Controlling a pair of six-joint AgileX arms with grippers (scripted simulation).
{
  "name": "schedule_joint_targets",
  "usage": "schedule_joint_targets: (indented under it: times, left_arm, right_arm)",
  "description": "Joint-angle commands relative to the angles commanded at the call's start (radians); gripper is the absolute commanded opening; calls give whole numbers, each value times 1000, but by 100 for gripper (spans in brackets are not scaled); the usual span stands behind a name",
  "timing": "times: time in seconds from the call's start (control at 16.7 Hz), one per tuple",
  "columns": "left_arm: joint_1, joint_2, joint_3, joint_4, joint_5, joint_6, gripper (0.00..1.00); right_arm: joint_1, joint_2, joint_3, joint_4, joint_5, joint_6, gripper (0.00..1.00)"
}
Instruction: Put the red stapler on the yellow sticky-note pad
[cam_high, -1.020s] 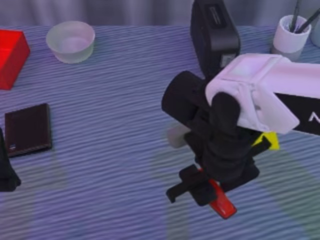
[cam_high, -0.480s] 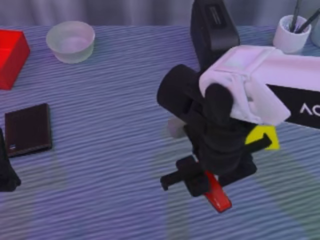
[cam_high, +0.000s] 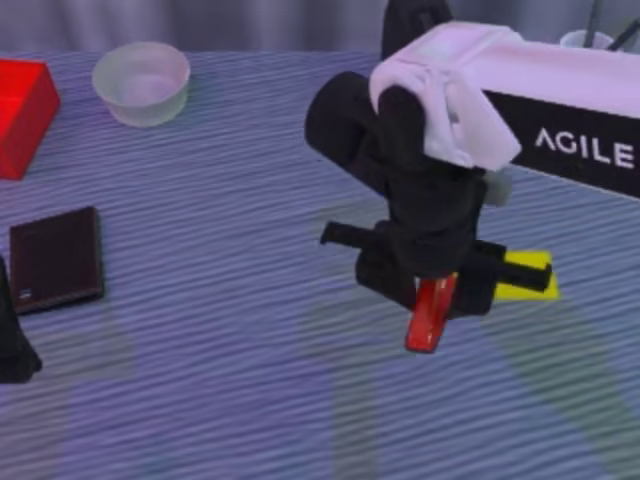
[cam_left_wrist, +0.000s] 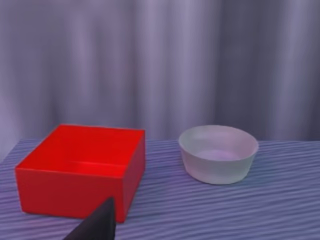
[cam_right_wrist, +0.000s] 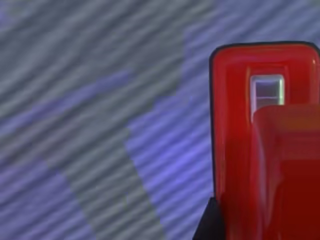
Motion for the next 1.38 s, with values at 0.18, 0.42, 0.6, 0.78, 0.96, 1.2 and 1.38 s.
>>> schedule_joint_targets:
  times: [0.18,0.42,0.6,0.78,0.96,1.2,1.38]
  left_arm:
    - [0,0,0,0,0,0,100]
    - [0,0,0,0,0,0,100]
    - [0,0,0,0,0,0,100]
    - [0,0,0,0,0,0,100]
    - [0,0,0,0,0,0,100]
    - [0,0,0,0,0,0,100]
    - [0,0,0,0,0,0,100]
  right_arm:
    - [-48,75,101,-59,53,333,0]
    - [-112,155,226,-121,119,725,0]
    - [-156,182,294,-144,156,929,0]
    - [-184,192,334,-152,177,1039,0]
    - [-189,193,342,-154,181,1059,0]
    - [-184,189,336,-149,180,1058,0]
    - [-201,196,273,-78,181,1042,0]
